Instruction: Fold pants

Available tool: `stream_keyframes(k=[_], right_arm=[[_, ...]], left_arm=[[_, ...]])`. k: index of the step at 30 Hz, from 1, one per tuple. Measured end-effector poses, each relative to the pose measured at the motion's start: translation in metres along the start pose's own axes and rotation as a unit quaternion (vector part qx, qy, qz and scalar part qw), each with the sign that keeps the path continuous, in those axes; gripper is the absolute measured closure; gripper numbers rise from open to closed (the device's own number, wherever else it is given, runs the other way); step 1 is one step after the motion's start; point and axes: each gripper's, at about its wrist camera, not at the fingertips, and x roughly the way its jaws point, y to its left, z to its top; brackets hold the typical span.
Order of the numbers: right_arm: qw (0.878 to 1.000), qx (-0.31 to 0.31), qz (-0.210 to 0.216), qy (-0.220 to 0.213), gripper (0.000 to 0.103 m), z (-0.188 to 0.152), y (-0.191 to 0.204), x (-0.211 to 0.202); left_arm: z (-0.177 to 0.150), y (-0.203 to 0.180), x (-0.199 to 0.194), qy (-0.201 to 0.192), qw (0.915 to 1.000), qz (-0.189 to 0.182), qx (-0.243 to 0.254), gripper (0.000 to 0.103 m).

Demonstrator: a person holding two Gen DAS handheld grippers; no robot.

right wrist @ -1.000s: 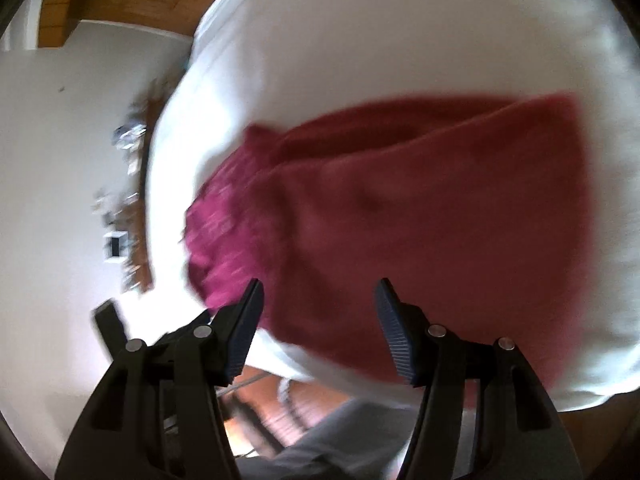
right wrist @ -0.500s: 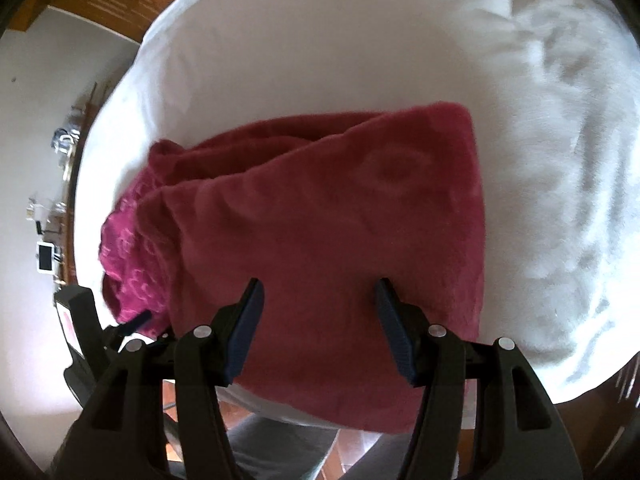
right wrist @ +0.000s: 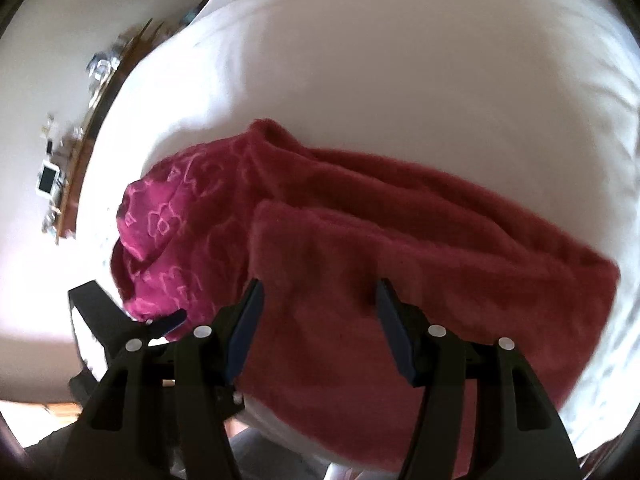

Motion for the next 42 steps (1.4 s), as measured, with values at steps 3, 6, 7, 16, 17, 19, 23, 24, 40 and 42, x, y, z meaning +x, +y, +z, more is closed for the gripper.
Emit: stream_keyframes(k=[3,6,7,16,17,19,23,24,40,42], right_arm=[[1.000,-0.019,-0.024,0.004,0.043,0.017,0.018,0.022],[0.998,-0.023,-0.052,0.012,0.043,0.033,0.023,0.045],[0.998,-0.022,-0.060,0.015,0.043,0.037,0.022,0.053],[0.995,-0.027,-0.090,0.034,0.041,0.054,0.026,0.092],[0.995,-0.029,-0.089,0.034,0.041,0.054,0.026,0.092],[0.995,-0.027,-0.084,0.034,0.041,0.056,0.025,0.089],[0.998,-0.009,-0.059,0.021,0.042,0.060,0.023,0.073],[0.998,-0.007,-0.054,0.015,0.041,0.061,0.023,0.069],[0.999,-0.024,-0.025,-0.013,0.041,0.047,0.050,0.022],[0.999,-0.027,-0.022,-0.009,0.041,0.046,0.059,0.027]], left_arm=[[-0.001,0.003,0.001,-0.004,1.0000,-0.004,0.007,0.023],[-0.001,0.010,0.005,-0.004,0.9999,-0.012,0.007,0.023],[-0.001,0.011,0.005,-0.004,0.9999,-0.014,0.006,0.022],[0.000,0.022,0.015,0.000,0.9997,-0.022,0.009,0.019],[0.000,0.023,0.015,0.001,0.9997,-0.024,0.008,0.019],[0.001,0.027,0.015,0.005,0.9994,-0.033,0.003,0.019],[0.005,0.043,0.009,0.005,0.9990,-0.041,-0.017,0.019],[0.007,0.051,0.009,0.004,0.9989,-0.039,-0.025,0.019],[0.012,0.229,-0.018,-0.044,0.9705,0.011,-0.237,0.020],[0.008,0.255,-0.016,-0.045,0.9643,0.019,-0.260,0.020]])
